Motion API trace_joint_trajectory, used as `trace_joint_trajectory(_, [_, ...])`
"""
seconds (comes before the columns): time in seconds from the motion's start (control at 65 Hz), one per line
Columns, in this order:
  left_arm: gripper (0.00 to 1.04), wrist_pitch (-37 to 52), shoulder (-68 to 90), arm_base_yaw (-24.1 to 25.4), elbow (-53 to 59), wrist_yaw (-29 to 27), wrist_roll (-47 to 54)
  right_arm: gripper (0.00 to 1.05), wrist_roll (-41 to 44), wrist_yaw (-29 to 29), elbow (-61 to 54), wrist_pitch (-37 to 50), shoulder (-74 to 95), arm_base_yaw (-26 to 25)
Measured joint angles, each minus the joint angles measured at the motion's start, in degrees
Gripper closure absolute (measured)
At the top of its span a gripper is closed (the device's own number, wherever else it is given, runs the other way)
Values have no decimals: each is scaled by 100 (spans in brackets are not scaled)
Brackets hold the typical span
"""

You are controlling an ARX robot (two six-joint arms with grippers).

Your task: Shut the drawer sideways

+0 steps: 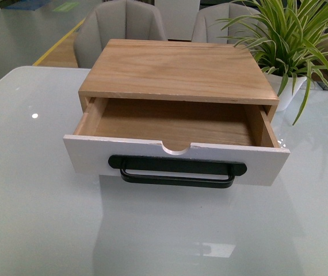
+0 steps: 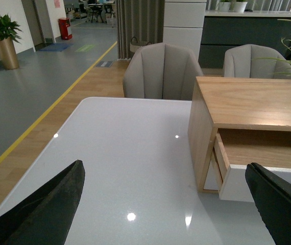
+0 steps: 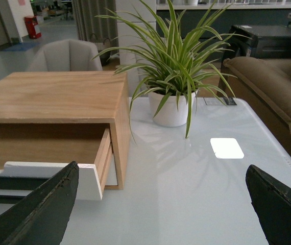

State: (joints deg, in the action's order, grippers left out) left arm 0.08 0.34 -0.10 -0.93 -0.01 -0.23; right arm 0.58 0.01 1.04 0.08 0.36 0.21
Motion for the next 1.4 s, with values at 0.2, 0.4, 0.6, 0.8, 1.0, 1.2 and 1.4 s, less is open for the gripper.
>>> trace_joint_trajectory(0.2, [9,0,0,0,0,0,0,9,0,0,0,2,0,0])
trace_joint_trajectory(0.4, [9,0,0,0,0,0,0,9,0,0,0,2,0,0])
trace_joint_trajectory(0.6, [9,0,0,0,0,0,0,9,0,0,0,0,0,0])
trace_joint_trajectory(0.8, [9,-951,463,92,-350,667,-68,9,358,-1497,459,-1261,1080,-693])
trace_joint_trajectory(1.0, [9,-404,2570,-592,-835,745,144,9,1526,-2059,713,457,2955,-1423])
trace_joint_trajectory(1.2, [9,1432,4769,-1174,-1193,920,855,9,2734,-2024,1106,2035,5296,-1263])
trace_joint_trajectory(1.4, [9,2570,6544,-1902,-1434,1202,1808,9,3812,-1910,1563,2433,6723,-581])
